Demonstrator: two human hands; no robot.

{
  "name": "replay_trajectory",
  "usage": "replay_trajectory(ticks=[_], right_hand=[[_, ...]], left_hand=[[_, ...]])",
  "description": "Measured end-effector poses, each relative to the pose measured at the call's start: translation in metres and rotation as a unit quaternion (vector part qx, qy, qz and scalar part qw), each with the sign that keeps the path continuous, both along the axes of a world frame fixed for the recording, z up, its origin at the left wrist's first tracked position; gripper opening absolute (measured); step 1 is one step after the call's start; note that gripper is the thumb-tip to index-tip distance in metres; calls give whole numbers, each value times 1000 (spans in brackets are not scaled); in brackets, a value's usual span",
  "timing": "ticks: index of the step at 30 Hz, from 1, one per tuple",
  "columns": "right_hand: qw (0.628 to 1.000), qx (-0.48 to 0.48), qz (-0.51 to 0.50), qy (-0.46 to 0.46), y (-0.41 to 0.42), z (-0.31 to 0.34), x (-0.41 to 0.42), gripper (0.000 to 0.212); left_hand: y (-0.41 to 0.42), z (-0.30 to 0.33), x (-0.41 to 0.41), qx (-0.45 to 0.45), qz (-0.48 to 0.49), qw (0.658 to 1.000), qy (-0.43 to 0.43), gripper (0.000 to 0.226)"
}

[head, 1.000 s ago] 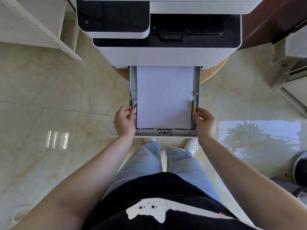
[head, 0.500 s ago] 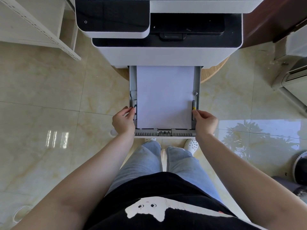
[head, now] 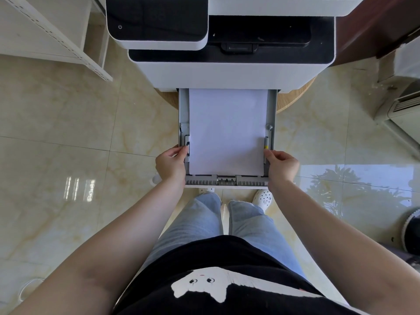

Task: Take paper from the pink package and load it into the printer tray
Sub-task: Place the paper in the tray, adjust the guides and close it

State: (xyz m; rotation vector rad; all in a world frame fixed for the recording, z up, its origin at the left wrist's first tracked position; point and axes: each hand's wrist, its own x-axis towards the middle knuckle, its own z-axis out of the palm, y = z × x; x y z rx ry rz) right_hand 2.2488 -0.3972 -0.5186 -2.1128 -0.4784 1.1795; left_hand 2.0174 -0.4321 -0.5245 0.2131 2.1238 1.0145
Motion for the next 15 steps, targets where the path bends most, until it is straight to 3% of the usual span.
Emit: replay_trajectory(ticks=[8, 15], right_hand=[[999, -12, 37, -2, 0, 5, 3, 16], [1000, -5, 25, 4, 1, 8, 8, 6]], left_hand=[[-1, -1, -3, -6, -45, 999, 23, 7], [3, -3, -8, -17, -18, 1000, 9, 37]])
